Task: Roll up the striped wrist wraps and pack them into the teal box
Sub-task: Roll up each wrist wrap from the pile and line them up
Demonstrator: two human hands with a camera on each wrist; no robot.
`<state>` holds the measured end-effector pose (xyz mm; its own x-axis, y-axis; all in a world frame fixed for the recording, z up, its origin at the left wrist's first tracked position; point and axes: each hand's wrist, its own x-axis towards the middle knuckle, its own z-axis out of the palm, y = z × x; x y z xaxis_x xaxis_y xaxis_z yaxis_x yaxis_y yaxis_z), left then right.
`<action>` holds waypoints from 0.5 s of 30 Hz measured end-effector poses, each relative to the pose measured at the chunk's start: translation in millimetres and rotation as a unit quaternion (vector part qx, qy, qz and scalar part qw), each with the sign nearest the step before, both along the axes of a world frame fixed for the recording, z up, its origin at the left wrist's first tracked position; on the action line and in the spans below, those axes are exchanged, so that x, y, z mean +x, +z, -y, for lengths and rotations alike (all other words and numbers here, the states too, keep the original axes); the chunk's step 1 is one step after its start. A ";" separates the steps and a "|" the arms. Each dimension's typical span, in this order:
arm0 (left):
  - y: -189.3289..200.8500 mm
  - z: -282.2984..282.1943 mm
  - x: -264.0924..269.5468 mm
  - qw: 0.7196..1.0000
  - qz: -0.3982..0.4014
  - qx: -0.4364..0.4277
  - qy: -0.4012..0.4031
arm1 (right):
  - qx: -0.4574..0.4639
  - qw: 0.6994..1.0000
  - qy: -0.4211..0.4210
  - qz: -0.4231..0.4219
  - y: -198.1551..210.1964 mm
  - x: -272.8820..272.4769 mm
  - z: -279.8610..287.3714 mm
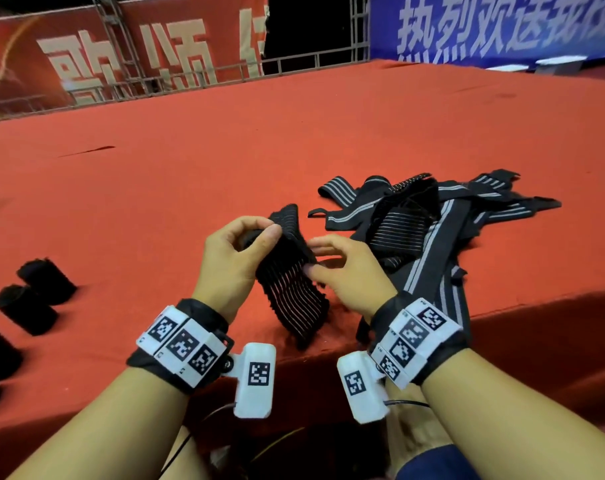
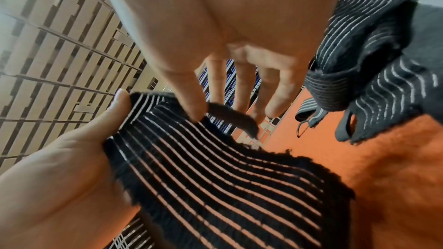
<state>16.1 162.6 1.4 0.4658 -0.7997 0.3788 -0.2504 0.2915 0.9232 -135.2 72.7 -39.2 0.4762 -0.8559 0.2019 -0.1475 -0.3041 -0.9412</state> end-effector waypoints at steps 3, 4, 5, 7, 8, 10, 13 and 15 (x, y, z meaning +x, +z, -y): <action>1.6 -5.4 1.8 1.000 0.009 0.005 0.002 | -0.039 0.996 -0.082 -0.006 -0.9 -1.4 4.6; 2.1 -7.8 4.9 1.000 0.010 0.011 0.000 | -0.040 0.994 -0.101 0.009 1.8 -3.0 5.3; 1.8 -9.7 8.8 1.000 0.007 0.019 0.003 | -0.044 0.991 -0.121 0.028 4.6 -5.2 6.1; -1.2 -11.6 19.4 0.999 -0.001 0.032 0.034 | -0.057 0.981 -0.173 0.068 9.3 -10.6 9.4; -2.4 -12.1 24.4 0.997 0.001 0.038 0.060 | -0.057 0.975 -0.192 0.093 11.4 -12.8 10.7; -7.6 -12.0 35.3 0.992 0.024 0.048 0.115 | -0.058 0.967 -0.207 0.138 18.1 -15.6 10.6; -20.6 -13.6 52.1 0.977 0.073 0.091 0.177 | -0.072 0.955 -0.227 0.175 26.3 -16.6 13.6; -28.7 -17.8 60.6 0.966 0.107 0.148 0.183 | -0.055 0.948 -0.241 0.200 28.2 -17.8 18.2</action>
<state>76.8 180.4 -27.3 0.6746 -0.6844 0.2766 -0.4802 -0.1223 0.8686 -153.0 54.6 -10.9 -0.0993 -0.9178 0.3844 0.0678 -0.3917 -0.9176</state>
